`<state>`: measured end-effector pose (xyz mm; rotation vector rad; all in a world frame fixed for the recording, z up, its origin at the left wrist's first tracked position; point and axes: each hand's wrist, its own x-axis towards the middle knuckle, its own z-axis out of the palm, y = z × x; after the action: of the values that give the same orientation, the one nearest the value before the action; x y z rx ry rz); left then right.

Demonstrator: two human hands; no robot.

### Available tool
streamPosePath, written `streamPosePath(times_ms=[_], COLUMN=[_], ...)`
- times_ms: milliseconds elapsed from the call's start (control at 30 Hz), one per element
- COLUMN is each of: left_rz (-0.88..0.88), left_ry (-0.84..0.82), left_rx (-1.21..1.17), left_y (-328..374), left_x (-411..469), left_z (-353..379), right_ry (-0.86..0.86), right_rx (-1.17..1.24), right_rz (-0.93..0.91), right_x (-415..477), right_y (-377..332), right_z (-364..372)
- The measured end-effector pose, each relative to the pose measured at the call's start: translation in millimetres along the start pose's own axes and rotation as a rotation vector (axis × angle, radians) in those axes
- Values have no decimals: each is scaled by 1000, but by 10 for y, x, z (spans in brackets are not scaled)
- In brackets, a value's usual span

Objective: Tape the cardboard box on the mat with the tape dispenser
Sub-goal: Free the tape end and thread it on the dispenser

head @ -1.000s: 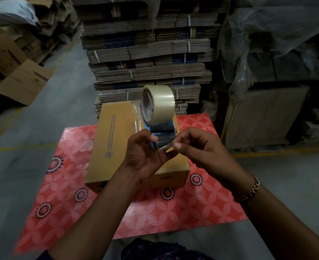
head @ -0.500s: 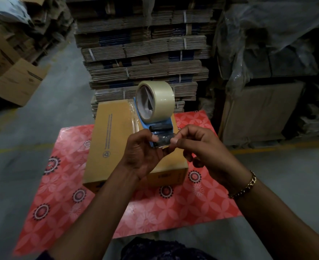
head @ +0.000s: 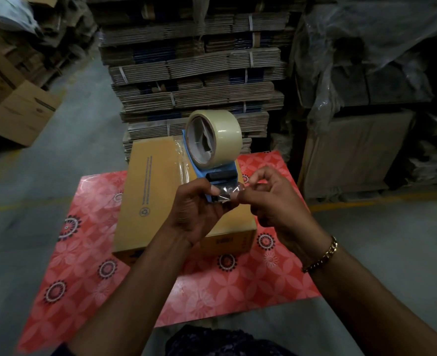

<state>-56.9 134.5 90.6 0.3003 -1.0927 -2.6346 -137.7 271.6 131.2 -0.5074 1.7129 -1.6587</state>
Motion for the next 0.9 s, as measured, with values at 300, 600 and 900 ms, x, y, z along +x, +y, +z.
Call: streamPosePath(times_ms=[300,600,900], left_rz=[30,27,26], left_ry=[-10,19,46], left_rx=[-11,-22,12], left_y=[-32,-80,-119], left_x=[-16,-10,-13], left_z=[12,77,95], right_ry=[26,60,25], right_rx=[81,137,142], right_rz=[62,95,125], right_x=[-41,-38,-38], right_y=[55,148,158], right_z=[13,97,41])
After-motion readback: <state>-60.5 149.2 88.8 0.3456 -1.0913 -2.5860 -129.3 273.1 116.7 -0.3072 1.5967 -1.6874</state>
